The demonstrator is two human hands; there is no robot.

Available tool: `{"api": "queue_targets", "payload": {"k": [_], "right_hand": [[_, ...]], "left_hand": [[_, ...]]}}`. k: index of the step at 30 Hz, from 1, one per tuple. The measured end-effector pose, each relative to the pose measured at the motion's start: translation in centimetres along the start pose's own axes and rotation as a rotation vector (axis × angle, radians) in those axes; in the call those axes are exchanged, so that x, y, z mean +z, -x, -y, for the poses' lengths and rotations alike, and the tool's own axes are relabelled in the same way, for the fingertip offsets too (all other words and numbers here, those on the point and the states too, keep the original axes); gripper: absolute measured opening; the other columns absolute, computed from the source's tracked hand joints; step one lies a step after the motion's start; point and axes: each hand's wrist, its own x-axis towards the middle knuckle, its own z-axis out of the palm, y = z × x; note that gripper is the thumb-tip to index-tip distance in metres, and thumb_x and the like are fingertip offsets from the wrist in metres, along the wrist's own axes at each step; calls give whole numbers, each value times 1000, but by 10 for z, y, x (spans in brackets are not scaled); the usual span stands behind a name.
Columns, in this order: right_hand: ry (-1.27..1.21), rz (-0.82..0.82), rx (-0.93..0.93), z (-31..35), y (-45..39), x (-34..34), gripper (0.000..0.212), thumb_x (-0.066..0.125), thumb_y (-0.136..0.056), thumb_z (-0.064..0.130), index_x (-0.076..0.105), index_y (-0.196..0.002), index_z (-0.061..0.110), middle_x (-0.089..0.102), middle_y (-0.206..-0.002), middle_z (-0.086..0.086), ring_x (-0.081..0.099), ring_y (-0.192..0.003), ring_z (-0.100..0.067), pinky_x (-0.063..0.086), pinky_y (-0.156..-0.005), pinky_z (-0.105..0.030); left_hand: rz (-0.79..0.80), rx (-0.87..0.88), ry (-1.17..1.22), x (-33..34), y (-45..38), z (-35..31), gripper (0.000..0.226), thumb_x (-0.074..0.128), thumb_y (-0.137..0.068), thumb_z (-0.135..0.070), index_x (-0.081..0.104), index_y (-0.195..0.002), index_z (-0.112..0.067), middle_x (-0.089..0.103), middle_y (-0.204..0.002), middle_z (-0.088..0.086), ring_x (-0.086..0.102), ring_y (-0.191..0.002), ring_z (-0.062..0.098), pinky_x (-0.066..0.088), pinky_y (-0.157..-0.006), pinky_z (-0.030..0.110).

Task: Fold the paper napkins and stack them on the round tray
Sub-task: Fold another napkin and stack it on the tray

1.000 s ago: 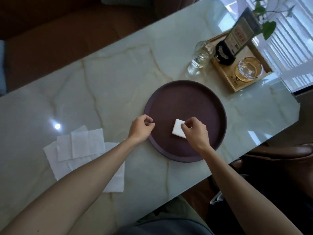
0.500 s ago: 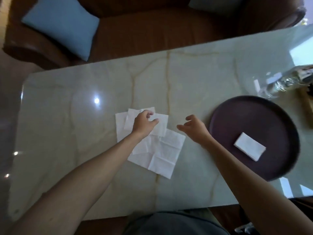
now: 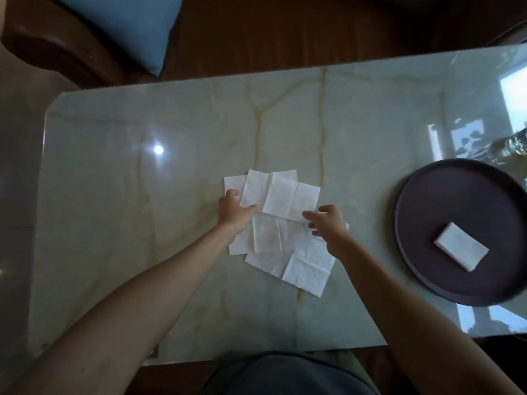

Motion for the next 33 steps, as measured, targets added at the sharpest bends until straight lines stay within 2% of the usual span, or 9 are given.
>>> {"api": "queue_targets", "payload": {"k": [4,10,15,18,21,23,26,28,33], "right_hand": [[21,-25,-15,3,-3,13,20,76,-86,17,60,-89,6,57,-78,-13,49,-62,-22,36,-53,-28],[59,-86,-45,3,-1,24,19,69,-85,12,67,-94,-5,64,-82,-13,54,-65,-21,39,-54,-29],[143,-85,-116,7,8,19,3,59,-89,4,58,-86,3,63,-81,-14,60,-61,-19,45,-51,-29],[158,-84,-96,2,11,15,5,62,-88,10,58,-91,7,69,-91,-15,64,-66,-22,53,-61,-35],[271,-136,-137,1,17,14,43,71,-82,28,57,-120,13,66,-115,-9,64,-97,-24,56,-91,-47],[274,-140,-265,8,26,12,57,73,-83,30,54,-135,18,59,-130,0,58,-117,-19,50,-103,-43],[175,31,-430,28,45,7,55,73,-87,20,54,-138,27,54,-135,16,51,-127,-4,42,-107,-31],[100,176,-480,41,57,4,47,73,-89,13,58,-128,33,61,-131,17,56,-123,0,44,-106,-29],[-64,251,-486,63,79,-6,18,72,-90,7,74,-106,13,77,-99,-7,69,-92,-18,50,-90,-37]], "left_hand": [[86,-57,88,-3,-10,4,77,82,-79,-32,43,-141,-12,54,-126,3,57,-112,22,42,-84,27],[129,-70,219,-6,-21,12,26,77,-84,-25,69,-99,-6,62,-80,-3,56,-72,15,45,-66,25],[156,-68,372,-13,-16,11,12,68,-85,-18,59,-83,-10,59,-75,5,56,-74,21,53,-75,35],[262,-86,595,-22,-6,2,7,58,-86,-15,56,-86,-9,59,-81,10,60,-78,24,59,-83,40],[374,-77,709,-31,6,-10,9,49,-88,-10,54,-81,-8,52,-72,4,56,-73,21,61,-78,38],[440,-52,725,-38,13,-20,17,46,-87,-10,49,-72,-14,47,-69,3,53,-69,19,59,-72,35],[534,8,704,-49,25,-36,18,43,-88,-11,50,-71,-14,51,-69,3,56,-66,18,58,-69,35],[566,41,678,-57,33,-47,24,41,-90,-11,50,-68,-14,52,-64,1,55,-60,16,56,-65,33],[563,142,603,-71,52,-66,27,43,-93,-11,48,-67,-18,49,-61,-1,48,-56,16,46,-55,26]]}}
